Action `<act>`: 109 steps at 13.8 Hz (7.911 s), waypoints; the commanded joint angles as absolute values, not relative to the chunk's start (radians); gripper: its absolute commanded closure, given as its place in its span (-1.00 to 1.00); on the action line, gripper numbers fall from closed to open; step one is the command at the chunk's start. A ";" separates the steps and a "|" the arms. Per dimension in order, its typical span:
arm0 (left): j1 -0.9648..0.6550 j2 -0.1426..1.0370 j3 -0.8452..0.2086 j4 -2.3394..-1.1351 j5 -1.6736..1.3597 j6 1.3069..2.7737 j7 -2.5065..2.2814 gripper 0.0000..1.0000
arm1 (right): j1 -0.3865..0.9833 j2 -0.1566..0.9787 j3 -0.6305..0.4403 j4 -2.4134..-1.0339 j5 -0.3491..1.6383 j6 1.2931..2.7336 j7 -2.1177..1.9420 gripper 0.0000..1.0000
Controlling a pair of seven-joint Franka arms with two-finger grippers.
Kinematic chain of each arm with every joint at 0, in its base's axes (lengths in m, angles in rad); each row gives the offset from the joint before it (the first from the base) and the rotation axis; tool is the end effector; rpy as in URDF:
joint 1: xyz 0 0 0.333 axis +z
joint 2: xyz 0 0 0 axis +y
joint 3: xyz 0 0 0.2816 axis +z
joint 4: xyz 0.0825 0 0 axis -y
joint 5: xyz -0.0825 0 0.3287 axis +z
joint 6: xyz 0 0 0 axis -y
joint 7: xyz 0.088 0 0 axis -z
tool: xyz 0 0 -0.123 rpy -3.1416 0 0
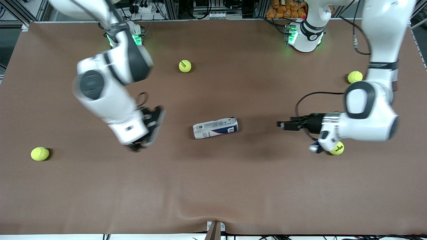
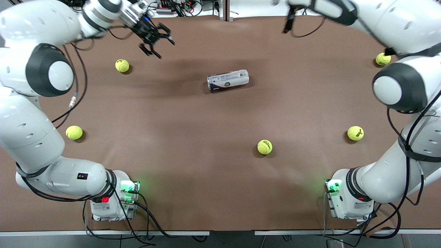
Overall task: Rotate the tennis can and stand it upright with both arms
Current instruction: 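Set the can down lying while the left gripper reaches its base, then grasp the can's base end with the left gripper while the right gripper withdraws, then rotate the can upright with the left gripper and lower it onto the table, then open the left gripper and lift it away from the upright can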
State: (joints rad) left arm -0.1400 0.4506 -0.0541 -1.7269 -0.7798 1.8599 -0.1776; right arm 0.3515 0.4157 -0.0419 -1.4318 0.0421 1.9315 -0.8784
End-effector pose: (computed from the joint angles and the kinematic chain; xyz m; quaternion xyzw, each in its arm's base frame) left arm 0.5519 -0.1724 0.3105 0.9101 0.1577 -0.2098 0.3205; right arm 0.5939 0.1978 0.4319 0.8304 0.5554 0.0437 0.0007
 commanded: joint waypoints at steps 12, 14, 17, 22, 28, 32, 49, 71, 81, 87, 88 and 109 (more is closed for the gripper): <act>-0.265 0.488 -0.155 -2.049 -1.512 2.318 0.225 -0.88 | 0.063 0.015 -0.169 -1.529 0.058 1.514 -0.298 -1.00; -0.272 0.527 -0.155 -2.056 -1.593 2.319 0.363 -0.85 | 0.061 0.009 -0.166 -1.519 0.057 1.447 -0.179 -1.00; -0.288 0.584 -0.161 -2.049 -1.731 2.319 0.492 -0.70 | 0.005 -0.024 -0.117 -1.516 0.055 1.379 -0.098 -1.00; -0.301 0.635 -0.187 -2.019 -1.854 2.318 0.532 -0.34 | 0.017 -0.018 -0.104 -1.435 0.043 1.339 -0.025 -1.00; -0.305 0.661 -0.206 -1.973 -1.882 2.309 0.537 0.86 | 0.008 -0.023 -0.113 -1.427 0.003 1.276 -0.040 -1.00; -0.282 0.649 -0.204 -1.908 -1.801 2.293 0.520 1.00 | -0.003 -0.026 -0.115 -1.428 0.008 1.275 -0.040 -1.00; -0.199 0.387 -0.195 -1.729 -0.921 2.148 -0.181 1.00 | -0.020 -0.029 -0.086 -1.431 0.015 1.255 -0.040 -1.00; -0.745 0.586 -0.152 -1.396 0.184 2.046 -1.097 0.99 | -0.003 -0.018 -0.083 -1.374 0.075 1.298 0.098 -1.00; -0.788 0.595 -0.137 -1.384 0.207 2.046 -1.135 -1.00 | -0.018 -0.018 -0.091 -1.368 0.032 1.312 -0.035 -1.00; -0.705 0.413 -0.138 -1.388 0.216 1.834 -1.115 -1.00 | -0.015 -0.018 -0.087 -1.368 0.018 1.305 -0.025 -1.00; -0.675 0.367 -0.140 -1.390 0.216 1.792 -1.109 -1.00 | -0.015 -0.018 -0.089 -1.368 0.017 1.302 -0.025 -1.00; -0.016 -0.225 -0.138 -1.798 0.006 1.600 -0.322 -1.00 | -0.017 -0.020 -0.091 -1.368 0.020 1.298 -0.023 -1.00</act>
